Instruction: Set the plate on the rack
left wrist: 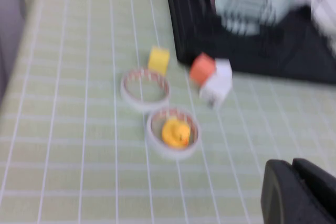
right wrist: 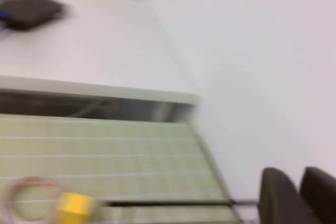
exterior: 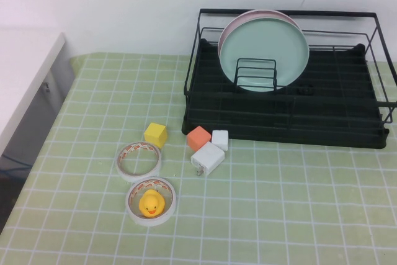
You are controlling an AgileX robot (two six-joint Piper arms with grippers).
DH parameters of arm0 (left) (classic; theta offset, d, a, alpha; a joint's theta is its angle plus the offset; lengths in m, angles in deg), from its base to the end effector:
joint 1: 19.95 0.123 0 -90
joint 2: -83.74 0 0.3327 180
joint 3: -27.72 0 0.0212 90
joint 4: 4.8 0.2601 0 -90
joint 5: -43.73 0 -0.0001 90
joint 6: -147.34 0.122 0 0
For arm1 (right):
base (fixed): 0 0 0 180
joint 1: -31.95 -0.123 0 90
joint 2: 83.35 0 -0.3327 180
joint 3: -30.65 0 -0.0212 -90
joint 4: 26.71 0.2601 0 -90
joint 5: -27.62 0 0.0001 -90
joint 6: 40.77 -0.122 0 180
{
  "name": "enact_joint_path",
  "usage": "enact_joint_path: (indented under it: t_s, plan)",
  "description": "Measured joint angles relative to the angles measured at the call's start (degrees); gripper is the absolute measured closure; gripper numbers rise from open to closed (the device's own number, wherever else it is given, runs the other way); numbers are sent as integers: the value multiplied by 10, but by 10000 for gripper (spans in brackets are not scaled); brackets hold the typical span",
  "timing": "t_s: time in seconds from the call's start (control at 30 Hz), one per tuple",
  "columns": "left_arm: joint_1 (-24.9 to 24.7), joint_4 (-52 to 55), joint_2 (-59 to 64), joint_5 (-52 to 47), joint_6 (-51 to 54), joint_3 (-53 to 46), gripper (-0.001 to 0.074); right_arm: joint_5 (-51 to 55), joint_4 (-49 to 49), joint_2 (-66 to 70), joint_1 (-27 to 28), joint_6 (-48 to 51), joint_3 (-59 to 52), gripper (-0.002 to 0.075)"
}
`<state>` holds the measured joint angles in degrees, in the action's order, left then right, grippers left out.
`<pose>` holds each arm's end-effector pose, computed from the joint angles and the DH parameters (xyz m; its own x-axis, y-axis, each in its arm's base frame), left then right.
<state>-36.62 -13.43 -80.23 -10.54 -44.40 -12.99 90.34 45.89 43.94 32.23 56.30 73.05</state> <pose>-0.0049 -0.0141 0.3324 -0.4380 -0.1684 -0.8830 0.2792 0.9083 -0.3117 0.5177 0.1010 0.4046 0.1901 -0.3515 -0.9167 -0.8540 0.4014 -0.3310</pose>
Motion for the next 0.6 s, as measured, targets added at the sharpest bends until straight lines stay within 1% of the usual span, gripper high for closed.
enact_joint_path:
  t_s: [0.03,0.1,0.17,0.3,0.4,0.47,0.6]
  plan:
    - [0,6,-15,6,-9,-6,735,27,-7,-18,0,-12,0,659]
    - [0,13,-44,14,-24,-23,735,56,-13,-52,0,-42,0,692]
    - [0,13,-55,15,-32,-41,735,69,-20,-84,0,-76,-1,709]
    - [0,13,-58,40,-35,-74,735,74,-25,-151,-1,-94,-43,714]
    - [0,13,-58,83,-35,-101,735,74,-25,-215,-2,-70,-109,714]
    - [0,13,-58,107,-35,-118,735,72,-24,-273,-4,-46,-173,714]
    - [0,13,-58,129,-35,-149,736,15,-6,-404,-5,10,-314,714]
